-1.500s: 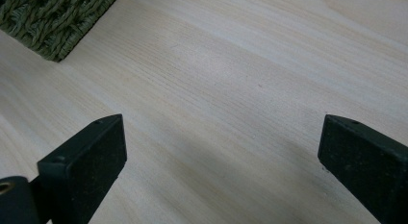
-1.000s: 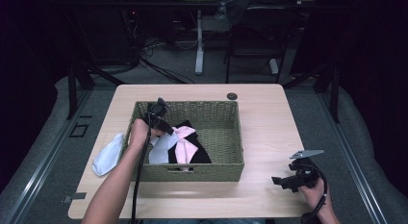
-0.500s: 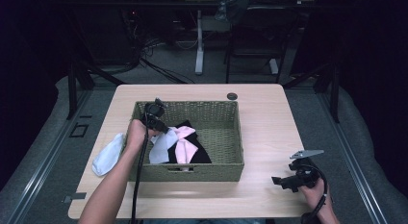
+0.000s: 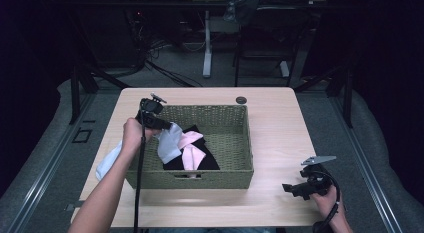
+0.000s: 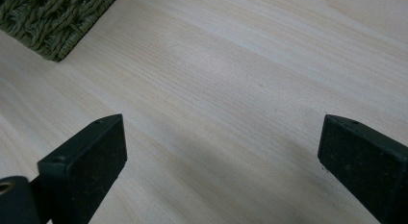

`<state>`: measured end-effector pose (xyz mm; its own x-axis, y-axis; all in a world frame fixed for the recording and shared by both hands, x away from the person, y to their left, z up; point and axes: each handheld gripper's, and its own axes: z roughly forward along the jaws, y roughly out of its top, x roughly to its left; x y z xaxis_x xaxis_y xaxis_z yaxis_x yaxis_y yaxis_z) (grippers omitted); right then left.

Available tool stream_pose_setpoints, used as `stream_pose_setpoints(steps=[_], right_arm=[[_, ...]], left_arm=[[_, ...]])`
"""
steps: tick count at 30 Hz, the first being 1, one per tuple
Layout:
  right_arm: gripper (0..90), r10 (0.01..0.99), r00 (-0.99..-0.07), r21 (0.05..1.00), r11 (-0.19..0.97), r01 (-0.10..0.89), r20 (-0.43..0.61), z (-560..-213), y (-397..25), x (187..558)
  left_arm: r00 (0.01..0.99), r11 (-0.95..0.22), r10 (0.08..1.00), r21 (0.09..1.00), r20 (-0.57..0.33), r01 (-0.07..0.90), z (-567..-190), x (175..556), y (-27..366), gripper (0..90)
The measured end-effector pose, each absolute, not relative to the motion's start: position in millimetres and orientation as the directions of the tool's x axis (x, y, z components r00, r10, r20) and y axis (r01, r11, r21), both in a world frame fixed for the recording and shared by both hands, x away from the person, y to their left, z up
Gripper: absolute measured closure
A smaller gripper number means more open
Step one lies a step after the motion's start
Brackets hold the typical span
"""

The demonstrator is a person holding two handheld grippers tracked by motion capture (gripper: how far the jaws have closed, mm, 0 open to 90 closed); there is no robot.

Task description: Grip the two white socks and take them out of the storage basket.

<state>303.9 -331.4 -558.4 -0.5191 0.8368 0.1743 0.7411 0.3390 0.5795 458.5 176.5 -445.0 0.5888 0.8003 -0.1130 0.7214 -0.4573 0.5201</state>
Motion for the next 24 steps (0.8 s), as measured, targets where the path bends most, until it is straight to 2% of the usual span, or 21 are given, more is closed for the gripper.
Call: stream_pose_setpoints(steps=[13, 24], right_arm=[[2.5, 0.840, -0.513, 0.575, 0.335, 0.747, 0.177, -558, -331, 304], [2.5, 0.839, -0.515, 0.576, 0.336, 0.745, 0.176, -559, -331, 304]], left_arm=[[0.593, -0.446, 0.799, 0.566, -0.098, 0.694, -409, 453, 184, 87.0], [0.598, -0.452, 0.797, 0.568, -0.090, 0.688, -378, 453, 191, 87.0]])
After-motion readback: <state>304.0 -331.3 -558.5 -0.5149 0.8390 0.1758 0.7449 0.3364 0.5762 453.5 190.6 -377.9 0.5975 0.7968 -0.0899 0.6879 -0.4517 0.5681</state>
